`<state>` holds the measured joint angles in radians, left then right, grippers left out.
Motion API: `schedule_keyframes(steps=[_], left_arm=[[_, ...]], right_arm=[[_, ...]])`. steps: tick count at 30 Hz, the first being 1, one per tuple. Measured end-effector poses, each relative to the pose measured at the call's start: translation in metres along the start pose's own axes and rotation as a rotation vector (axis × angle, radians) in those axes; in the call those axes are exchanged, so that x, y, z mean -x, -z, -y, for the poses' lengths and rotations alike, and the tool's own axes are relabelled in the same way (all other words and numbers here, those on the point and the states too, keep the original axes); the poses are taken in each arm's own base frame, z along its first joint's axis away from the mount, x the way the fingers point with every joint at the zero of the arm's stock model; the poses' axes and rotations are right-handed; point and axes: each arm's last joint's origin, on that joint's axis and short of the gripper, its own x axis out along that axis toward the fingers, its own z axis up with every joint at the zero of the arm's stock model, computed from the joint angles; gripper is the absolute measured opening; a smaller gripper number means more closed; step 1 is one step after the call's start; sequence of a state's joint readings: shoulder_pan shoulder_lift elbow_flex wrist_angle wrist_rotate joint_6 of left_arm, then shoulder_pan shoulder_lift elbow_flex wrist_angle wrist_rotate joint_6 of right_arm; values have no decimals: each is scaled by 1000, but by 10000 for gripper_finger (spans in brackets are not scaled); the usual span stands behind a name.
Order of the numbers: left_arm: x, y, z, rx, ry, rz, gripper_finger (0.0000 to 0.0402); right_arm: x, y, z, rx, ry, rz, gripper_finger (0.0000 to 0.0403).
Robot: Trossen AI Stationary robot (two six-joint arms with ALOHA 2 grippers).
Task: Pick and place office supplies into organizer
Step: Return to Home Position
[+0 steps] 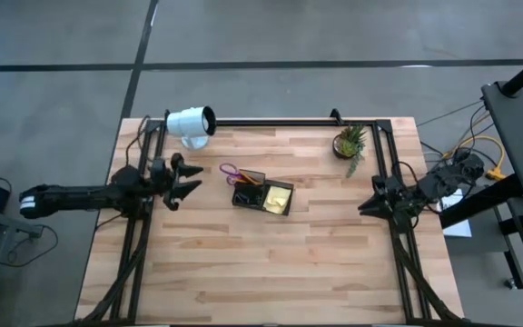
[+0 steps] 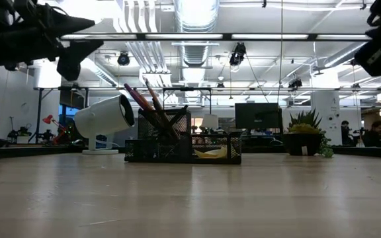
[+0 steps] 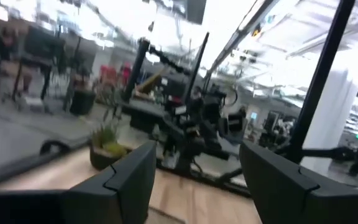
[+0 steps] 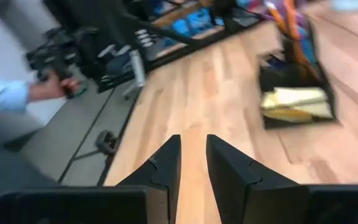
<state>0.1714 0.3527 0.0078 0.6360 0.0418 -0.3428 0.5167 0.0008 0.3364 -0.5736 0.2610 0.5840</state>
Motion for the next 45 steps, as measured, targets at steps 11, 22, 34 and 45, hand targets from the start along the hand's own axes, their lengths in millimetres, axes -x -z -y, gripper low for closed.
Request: schedule_keyframes(steps=[11,22,34,45], left_arm=[[10,5,-3,23,-62,-72,216],[16,9,-6,39,-111,-105,216],[14,12,-7,39,-121,-134,216],[14,11,-6,38,-116,-121,216]], right_arm=[[-1,-13,-8,240,-41,186,68],[-4,-10,-5,212,5,185,68],[-5,-10,-5,193,4,181,68],[-4,-13,-1,178,66,223,68]])
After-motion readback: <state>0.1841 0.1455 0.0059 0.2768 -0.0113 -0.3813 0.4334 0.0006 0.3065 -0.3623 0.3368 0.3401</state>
